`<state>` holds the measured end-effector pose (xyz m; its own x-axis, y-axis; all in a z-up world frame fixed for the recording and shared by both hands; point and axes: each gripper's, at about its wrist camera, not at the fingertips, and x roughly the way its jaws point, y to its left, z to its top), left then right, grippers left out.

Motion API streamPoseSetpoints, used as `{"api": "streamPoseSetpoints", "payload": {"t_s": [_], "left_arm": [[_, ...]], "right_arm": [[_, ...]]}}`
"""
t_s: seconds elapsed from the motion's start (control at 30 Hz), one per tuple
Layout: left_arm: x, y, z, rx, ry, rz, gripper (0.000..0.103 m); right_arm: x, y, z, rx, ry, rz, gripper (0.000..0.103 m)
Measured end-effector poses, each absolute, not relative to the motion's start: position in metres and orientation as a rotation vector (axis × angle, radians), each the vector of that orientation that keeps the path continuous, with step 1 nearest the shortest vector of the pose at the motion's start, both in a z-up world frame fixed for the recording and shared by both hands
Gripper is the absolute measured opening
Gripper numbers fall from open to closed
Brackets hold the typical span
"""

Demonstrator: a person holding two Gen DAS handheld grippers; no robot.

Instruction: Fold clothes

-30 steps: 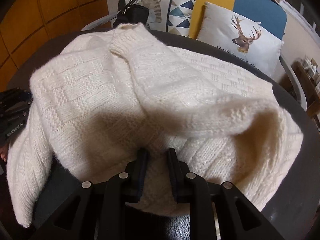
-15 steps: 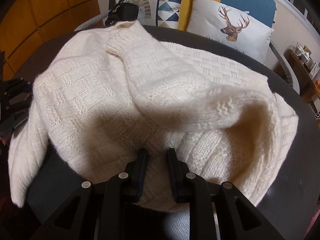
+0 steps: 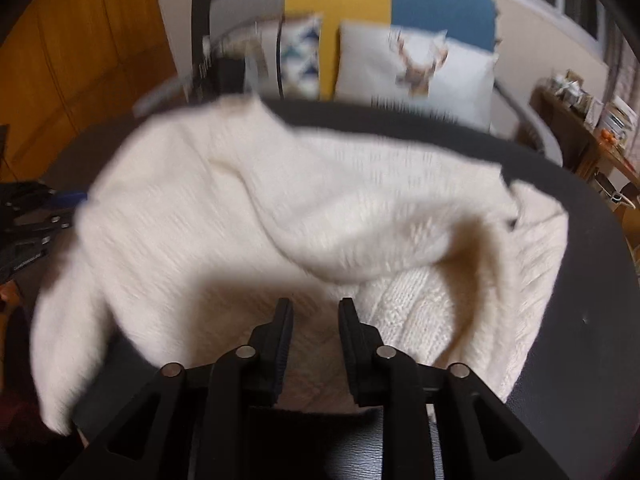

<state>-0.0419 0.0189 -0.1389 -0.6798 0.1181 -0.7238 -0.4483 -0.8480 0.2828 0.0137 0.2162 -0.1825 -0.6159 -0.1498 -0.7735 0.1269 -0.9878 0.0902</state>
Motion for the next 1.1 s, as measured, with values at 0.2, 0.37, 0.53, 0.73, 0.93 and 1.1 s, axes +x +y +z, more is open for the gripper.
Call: {"api": "streamPoseSetpoints", "payload": {"t_s": [0.2,0.37,0.53,0.73,0.93,1.1], "left_arm": [[-0.104,0.016,-0.120,-0.975,0.547,2.740,0.076],[-0.151,0.024,-0.150,-1.177,0.558,2.690,0.076],[-0.167,0.022,-0.176,-1.307,0.427,2.594,0.076],[-0.171,0.020,-0.200,-1.368,0.245,2.483,0.078],[-0.162,0.021,-0.204,-1.304,0.218,2.543,0.077],[-0.138,0.039,-0.203,-1.186,0.346,2.558,0.026]], "right_arm": [[0.017,0.199,-0.160,1.125,-0.039,-2.763,0.031],[-0.011,0.174,-0.174,1.176,0.252,-2.735,0.032],[-0.047,0.164,-0.204,1.264,0.483,-2.668,0.032],[-0.065,0.169,-0.224,1.312,0.461,-2.672,0.034],[-0.065,0.184,-0.229,1.265,0.272,-2.736,0.036],[-0.067,0.189,-0.229,1.281,0.151,-2.786,0.023]]}}
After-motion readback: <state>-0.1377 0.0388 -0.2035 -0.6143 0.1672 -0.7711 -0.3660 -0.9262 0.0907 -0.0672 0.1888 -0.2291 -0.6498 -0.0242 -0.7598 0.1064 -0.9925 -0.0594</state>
